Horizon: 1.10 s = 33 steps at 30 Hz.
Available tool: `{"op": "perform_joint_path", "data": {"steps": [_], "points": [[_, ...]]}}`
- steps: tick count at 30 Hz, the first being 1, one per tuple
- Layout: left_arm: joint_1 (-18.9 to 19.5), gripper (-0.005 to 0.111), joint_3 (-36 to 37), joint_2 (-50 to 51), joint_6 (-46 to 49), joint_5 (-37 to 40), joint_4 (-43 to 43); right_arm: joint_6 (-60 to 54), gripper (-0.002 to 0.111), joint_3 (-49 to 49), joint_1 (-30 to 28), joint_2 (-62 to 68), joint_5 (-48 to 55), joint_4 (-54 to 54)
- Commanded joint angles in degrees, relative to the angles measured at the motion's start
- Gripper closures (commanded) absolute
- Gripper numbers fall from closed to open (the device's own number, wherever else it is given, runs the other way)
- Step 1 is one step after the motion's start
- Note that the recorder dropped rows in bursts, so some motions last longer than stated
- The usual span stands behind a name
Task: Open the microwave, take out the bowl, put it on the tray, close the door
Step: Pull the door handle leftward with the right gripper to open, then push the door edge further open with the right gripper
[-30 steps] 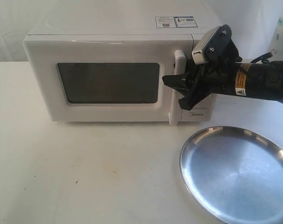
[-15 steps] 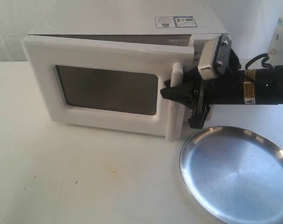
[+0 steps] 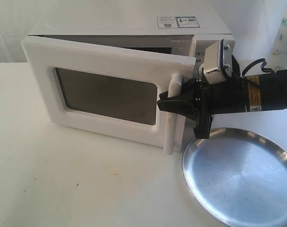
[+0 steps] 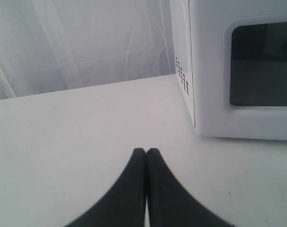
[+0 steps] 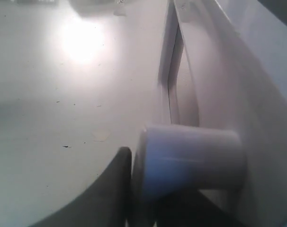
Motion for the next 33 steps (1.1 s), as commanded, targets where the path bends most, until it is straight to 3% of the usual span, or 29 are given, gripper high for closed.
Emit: {"op": "perform_joint_path", "data": {"steps": [1,5,16,23,27,30,33], "points": [[-0.35,0.107,-0.16,-0.12,0.0,-0.23,-0.45,5.63,0.078,-0.99,2.29,-0.5,-7.39,-5.84],[-0.35,0.107,-0.16,-0.12,0.0,-0.23,-0.45,13.36,0.064,-0.09,2.18,-0.5,-3.88,-10.36],[-0.35,0.107,-0.16,-0.12,0.0,-0.23,-0.45,20.61,0.064,3.63,2.18,-0.5,7.31,-10.36],[-0.35,0.107,-0.16,-0.12,0.0,-0.23,-0.45,20.61,0.064,7.7,2.18,-0.5,26.73,-10.36],[-0.35,0.107,-0.16,-0.12,0.0,-0.23,-0.45,20.61,0.064,10.22,2.18,-0.5,29.05,-10.36],[-0.35,0.107,-0.16,-0.12,0.0,-0.23,-0.45,20.61,0.068,11.26,2.18,-0.88,29.05,-10.36],[-0.35,0.107,-0.16,-0.12,0.0,-0.23,-0.45,20.61,0.083,12.25,2.18,-3.15,31.38,-10.36]]}}
